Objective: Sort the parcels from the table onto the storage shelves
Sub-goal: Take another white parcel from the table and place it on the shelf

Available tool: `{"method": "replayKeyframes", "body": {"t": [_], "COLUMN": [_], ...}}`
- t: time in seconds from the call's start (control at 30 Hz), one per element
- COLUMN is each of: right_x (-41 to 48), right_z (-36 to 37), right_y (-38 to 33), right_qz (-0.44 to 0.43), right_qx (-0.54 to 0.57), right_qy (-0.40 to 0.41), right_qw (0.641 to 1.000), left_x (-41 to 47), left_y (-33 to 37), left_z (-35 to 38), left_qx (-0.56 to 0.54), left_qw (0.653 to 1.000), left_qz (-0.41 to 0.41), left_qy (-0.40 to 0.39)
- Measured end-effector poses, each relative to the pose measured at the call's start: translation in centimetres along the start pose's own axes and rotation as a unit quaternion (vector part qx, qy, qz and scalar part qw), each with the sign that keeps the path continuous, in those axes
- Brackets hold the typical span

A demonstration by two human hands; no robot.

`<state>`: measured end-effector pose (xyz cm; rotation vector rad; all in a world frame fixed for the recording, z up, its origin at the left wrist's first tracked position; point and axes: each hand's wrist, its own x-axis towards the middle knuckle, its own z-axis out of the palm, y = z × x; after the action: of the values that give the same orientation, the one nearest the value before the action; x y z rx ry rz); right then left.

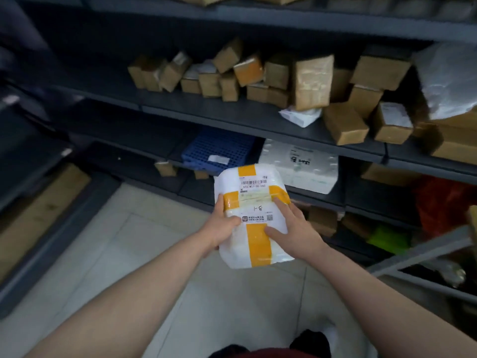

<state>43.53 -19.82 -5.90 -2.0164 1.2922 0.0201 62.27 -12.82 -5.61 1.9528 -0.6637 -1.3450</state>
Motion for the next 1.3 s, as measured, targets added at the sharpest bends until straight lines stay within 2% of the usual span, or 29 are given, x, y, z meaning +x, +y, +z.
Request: {"method": "replayKeyframes", "body": {"t": [0.3, 0.7, 1.03, 1.3], "right_x": [4.1, 11.9, 19.7, 22.5], "right_z": [9.1, 18.3, 22.3, 29.6], "right_y": [-14.8, -31.5, -44.0, -52.4], "right_qz": [-0.131, -0.293, -0.359, -0.374], "right_qx": [-0.060, -0.134, -0.153, -0.176], "right_qy": [-0.128, -0.242, -0.325, -0.368], "right_qw": [0.981, 0.915, 0.862, 0.833], "left_x": [-5.1, -6.5, -3.3, -2.2], "left_y": [-8.5, -13.4, -13.4, -17.5], "left_z": [-15.1, -28.7, -39.2, -47.4], "left_qx": [-0.107, -0.203, -0.278, -0.306], "left_qw": [0.980, 0.918, 0.858, 0.824], "left_qz": [-0.076, -0.136, -0.178, -0.208], "left_qy": [0.147, 0.311, 0.394, 0.429]}}
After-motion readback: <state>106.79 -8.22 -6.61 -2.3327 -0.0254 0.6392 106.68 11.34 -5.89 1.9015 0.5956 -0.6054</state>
